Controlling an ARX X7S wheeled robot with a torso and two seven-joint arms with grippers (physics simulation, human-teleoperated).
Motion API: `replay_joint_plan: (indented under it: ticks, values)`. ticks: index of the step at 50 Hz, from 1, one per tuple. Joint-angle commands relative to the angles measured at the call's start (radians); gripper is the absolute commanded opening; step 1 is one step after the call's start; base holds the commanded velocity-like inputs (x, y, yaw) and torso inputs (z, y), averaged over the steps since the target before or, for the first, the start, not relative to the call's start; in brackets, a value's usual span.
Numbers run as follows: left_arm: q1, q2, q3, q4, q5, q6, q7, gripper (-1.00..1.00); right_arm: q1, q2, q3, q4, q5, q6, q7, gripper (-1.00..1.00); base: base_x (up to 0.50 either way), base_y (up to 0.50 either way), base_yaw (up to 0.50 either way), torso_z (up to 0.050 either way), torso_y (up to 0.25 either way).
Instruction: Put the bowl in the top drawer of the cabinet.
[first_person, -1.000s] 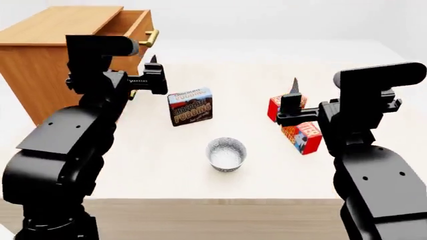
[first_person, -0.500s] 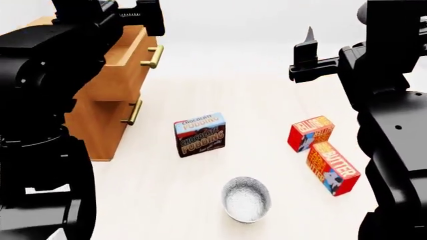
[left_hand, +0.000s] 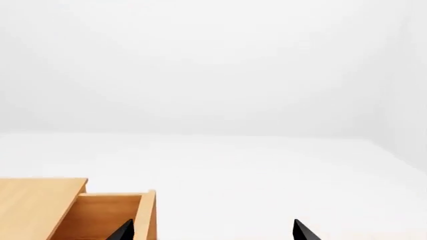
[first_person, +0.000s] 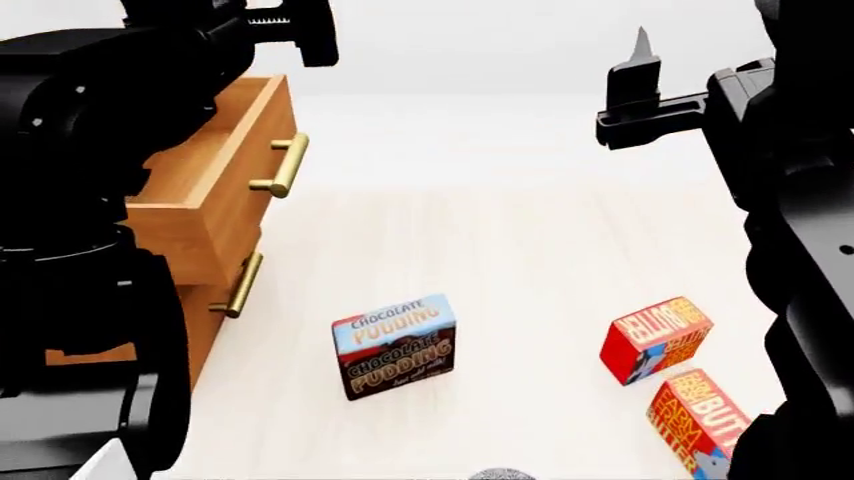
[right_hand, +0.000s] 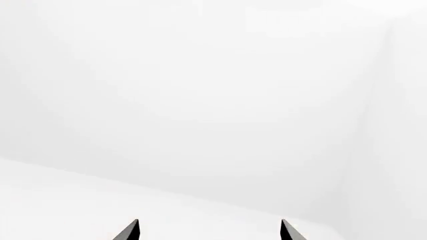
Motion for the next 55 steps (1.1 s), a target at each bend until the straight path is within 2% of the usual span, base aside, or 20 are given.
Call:
replay_joint_plan:
  ticks: [1,6,11,19,30,37,45,55]
  values:
    - [-0.013,0.005,0.014,-0.040,-0.006,-0.001,-0.001,1.00,-0.006,0.007,-0.004,-0.026,0.006,0.008,0.000,1.00,0.50,0.00,0.00,0.000,0.000]
    - [-0.055,0.014,0.020,-0.165,0.025,0.044,-0.024,1.00,-0.019,0.020,-0.037,-0.049,0.001,0.020,0.011,1.00,0.50,0.00,0.00,0.000,0.000]
    - [-0.077,0.022,0.054,-0.254,0.053,0.058,-0.039,1.00,-0.036,0.027,-0.046,-0.064,0.000,0.040,0.017,1.00,0.00,0.00,0.00,0.000,0.000]
    - [-0.128,0.041,0.058,-0.407,0.067,0.113,-0.049,1.00,-0.061,0.021,-0.009,-0.082,0.007,0.054,0.018,1.00,0.00,0.00,0.00,0.000,0.000]
    - [-0.138,0.052,0.117,-0.571,0.094,0.222,-0.011,1.00,-0.196,0.016,0.059,-0.106,0.012,0.003,0.015,1.00,0.00,0.00,0.00,0.000,0.000]
    - [-0.191,0.066,0.122,-0.770,0.105,0.326,0.004,1.00,-0.270,0.012,0.074,-0.078,0.010,-0.064,0.014,1.00,0.00,0.00,0.00,0.000,0.000]
    - [-0.299,0.095,0.132,-1.092,0.129,0.496,0.020,1.00,-0.325,0.015,0.088,-0.060,0.011,-0.113,0.009,1.00,0.00,0.00,0.00,0.000,0.000]
    - [-0.306,0.081,0.115,-1.103,0.177,0.505,0.004,1.00,-0.374,0.025,0.113,-0.051,0.022,-0.150,-0.006,1.00,0.00,0.00,0.00,0.000,0.000]
